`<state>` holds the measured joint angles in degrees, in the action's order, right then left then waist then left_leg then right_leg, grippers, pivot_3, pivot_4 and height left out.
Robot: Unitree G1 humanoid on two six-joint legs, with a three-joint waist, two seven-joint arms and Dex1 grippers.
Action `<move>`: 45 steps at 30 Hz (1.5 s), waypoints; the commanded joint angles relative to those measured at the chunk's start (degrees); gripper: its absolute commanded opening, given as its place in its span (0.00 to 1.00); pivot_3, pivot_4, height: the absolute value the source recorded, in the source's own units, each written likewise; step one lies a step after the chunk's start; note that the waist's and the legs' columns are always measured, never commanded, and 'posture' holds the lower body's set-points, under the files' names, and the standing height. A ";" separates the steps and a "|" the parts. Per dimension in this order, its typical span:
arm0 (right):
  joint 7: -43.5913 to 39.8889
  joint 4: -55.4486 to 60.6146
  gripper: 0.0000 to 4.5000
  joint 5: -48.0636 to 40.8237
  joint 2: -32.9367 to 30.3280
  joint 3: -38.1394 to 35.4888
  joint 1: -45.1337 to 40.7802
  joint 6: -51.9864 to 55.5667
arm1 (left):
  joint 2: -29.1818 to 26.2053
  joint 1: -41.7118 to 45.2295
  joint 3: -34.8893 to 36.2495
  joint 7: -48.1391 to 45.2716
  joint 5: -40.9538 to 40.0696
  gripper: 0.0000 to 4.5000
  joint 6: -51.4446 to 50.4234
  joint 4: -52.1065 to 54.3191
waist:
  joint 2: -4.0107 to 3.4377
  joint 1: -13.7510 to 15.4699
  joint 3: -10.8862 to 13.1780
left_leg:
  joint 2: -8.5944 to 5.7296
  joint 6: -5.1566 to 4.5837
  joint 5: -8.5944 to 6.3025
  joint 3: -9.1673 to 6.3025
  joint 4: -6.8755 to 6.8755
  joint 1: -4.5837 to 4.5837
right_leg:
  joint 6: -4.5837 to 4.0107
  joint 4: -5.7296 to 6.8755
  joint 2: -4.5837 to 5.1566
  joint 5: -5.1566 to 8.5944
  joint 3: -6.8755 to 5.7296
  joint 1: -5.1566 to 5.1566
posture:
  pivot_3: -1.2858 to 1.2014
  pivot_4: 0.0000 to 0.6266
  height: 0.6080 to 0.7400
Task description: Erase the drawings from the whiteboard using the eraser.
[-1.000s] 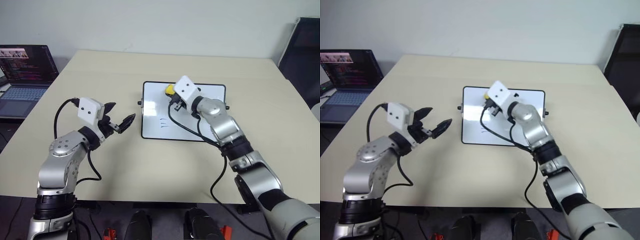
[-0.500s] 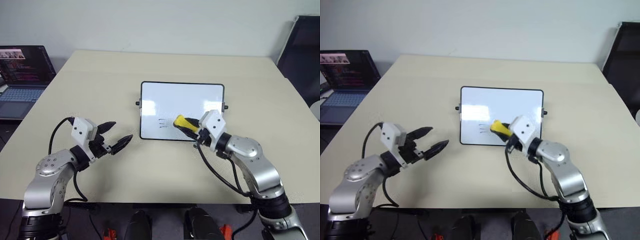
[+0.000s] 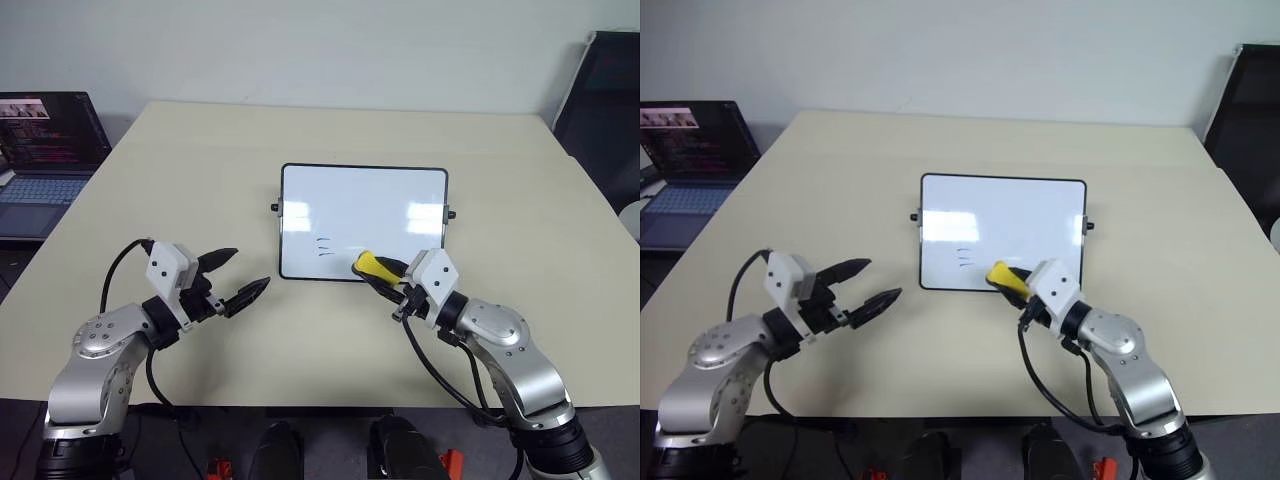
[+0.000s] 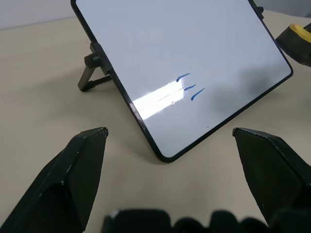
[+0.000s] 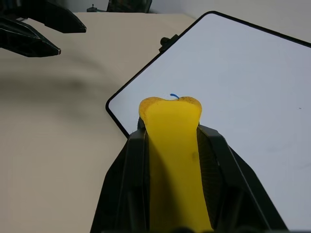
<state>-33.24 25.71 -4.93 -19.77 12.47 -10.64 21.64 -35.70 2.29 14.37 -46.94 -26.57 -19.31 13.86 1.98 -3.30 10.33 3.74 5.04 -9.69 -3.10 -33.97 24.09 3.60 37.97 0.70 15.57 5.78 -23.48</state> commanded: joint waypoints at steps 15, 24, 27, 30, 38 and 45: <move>-4.37 3.45 0.22 2.19 -5.44 5.14 -4.75 7.81 | -2.79 -2.04 -1.75 -3.70 2.03 1.00 3.81 1.63 | 0.02 0.05 -0.01 | 0.00 0.00 0.00 0.00 0.01 0.02 | 0.00 -0.01 0.01 0.01 0.00 0.00 | 0.52 0.24 1.00; -0.38 -7.34 0.22 12.72 -4.56 10.90 -15.64 -0.88 | -2.89 -1.06 -3.30 -5.14 3.21 1.00 5.15 -1.11 | 0.02 -0.44 -0.01 | 0.00 0.00 0.00 0.01 -0.02 -0.07 | -0.03 0.05 0.00 -0.01 0.01 -0.01 | 0.52 0.24 1.00; 2.79 -17.42 0.22 19.23 -1.99 15.00 -22.66 -7.76 | -2.70 -0.35 -3.94 -5.58 3.26 1.00 5.35 -1.58 | 0.02 -0.49 -0.01 | 0.00 -0.01 0.01 0.02 -0.02 -0.09 | -0.03 0.06 -0.01 -0.02 0.00 0.00 | 0.52 0.24 1.00; 4.66 -25.40 0.22 22.16 0.65 16.17 -27.66 -11.19 | -2.61 0.07 -4.28 -5.69 3.07 1.00 5.45 -1.75 | 0.03 -0.34 -0.02 | 0.00 0.00 0.00 0.02 0.02 -0.02 | 0.01 0.03 -0.01 -0.02 -0.01 -0.01 | 0.52 0.24 1.00; 0.72 -38.48 0.22 26.04 2.59 18.75 -32.57 -13.48 | -1.75 2.22 -4.07 -3.98 1.60 1.00 3.92 -1.00 | 0.02 0.10 -0.01 | 0.00 0.00 0.00 -0.03 0.03 0.10 | 0.26 0.02 -0.02 -0.20 -0.05 -0.04 | 0.52 0.24 1.00; -3.63 -38.66 0.22 30.94 -2.06 22.20 -31.86 -17.72 | -1.05 6.34 -3.55 -2.23 -0.68 1.00 1.08 -1.39 | 0.03 0.06 -0.02 | -0.01 -0.01 0.01 -0.06 -0.03 -0.23 | 0.09 0.08 -0.02 -0.04 -0.05 0.25 | 0.52 0.24 1.00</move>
<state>-37.69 -10.88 23.50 -21.26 34.95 -42.07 3.70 -36.60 7.89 9.70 -49.26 -26.34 -18.44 11.26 2.01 -3.24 10.31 3.73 5.02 -9.67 -3.15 -34.02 23.84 3.65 38.07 0.68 15.49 5.75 -23.23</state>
